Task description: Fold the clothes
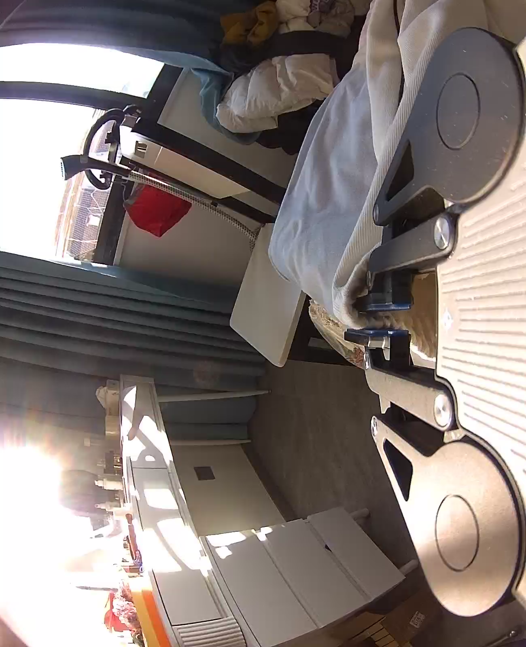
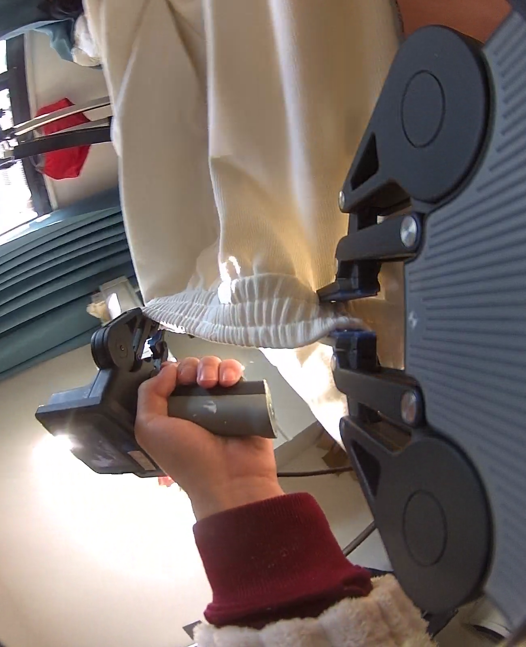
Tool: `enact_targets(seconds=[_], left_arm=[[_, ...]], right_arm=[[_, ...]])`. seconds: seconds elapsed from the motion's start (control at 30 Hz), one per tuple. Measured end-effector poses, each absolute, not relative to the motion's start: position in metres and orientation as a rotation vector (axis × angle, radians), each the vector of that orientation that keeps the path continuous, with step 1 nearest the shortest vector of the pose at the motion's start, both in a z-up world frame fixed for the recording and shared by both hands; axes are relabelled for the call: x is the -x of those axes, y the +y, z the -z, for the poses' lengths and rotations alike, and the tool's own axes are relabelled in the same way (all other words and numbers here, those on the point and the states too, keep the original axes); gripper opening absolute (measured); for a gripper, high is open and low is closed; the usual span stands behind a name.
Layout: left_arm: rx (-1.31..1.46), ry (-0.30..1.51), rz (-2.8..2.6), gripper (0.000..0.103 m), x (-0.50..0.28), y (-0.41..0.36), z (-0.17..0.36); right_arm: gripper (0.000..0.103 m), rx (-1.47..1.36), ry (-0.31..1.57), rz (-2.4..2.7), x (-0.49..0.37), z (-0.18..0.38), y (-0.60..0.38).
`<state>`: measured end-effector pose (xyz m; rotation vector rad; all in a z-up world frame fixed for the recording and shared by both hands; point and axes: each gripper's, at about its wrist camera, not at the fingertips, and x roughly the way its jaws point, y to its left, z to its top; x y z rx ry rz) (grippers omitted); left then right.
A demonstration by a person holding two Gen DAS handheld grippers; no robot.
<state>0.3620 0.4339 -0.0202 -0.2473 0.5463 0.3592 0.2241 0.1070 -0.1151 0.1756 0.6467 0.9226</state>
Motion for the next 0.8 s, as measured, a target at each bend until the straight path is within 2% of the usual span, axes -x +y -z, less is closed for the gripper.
enact_targets(seconds=[0.07, 0.1, 0.13, 0.2, 0.23, 0.3, 0.37, 0.4, 0.43, 0.53, 0.8], left_arm=[[0.249, 0.536, -0.343, 0.015, -0.351, 0.433, 0.017], [0.258, 0.541, -0.353, 0.026, -0.344, 0.433, 0.013], [0.267, 0.545, -0.363, 0.044, -0.338, 0.432, 0.009], [0.322, 0.572, -0.385, 0.061, -0.323, 0.438, 0.001], [0.355, 0.588, -0.395, 0.065, -0.315, 0.441, -0.003], [0.424, 0.586, -0.4, 0.066, -0.291, 0.447, -0.012], [0.516, 0.551, -0.398, 0.074, -0.253, 0.451, -0.022], [0.557, 0.537, -0.391, 0.077, -0.234, 0.45, -0.026], [0.59, 0.528, -0.381, 0.077, -0.217, 0.447, -0.029], [0.657, 0.524, -0.379, 0.082, -0.162, 0.423, -0.036], [0.968, 0.533, -0.258, 0.083, -0.059, 0.338, -0.015]], right_arm=[[0.024, -0.154, 0.652, -0.949, -0.225, 0.118, 0.105], [0.025, -0.148, 0.643, -0.955, -0.222, 0.114, 0.102], [0.026, -0.145, 0.639, -0.957, -0.221, 0.11, 0.1], [0.03, -0.129, 0.646, -0.951, -0.216, 0.1, 0.095], [0.036, -0.119, 0.65, -0.948, -0.214, 0.095, 0.093], [0.045, -0.087, 0.66, -0.942, -0.205, 0.086, 0.083], [0.061, -0.06, 0.663, -0.944, -0.196, 0.076, 0.069], [0.064, -0.052, 0.652, -0.947, -0.19, 0.069, 0.058], [0.071, -0.044, 0.639, -0.947, -0.183, 0.063, 0.046], [0.072, -0.003, 0.595, -0.919, -0.147, 0.044, 0.004], [0.072, 0.013, 0.576, -0.689, -0.127, 0.028, -0.116]])
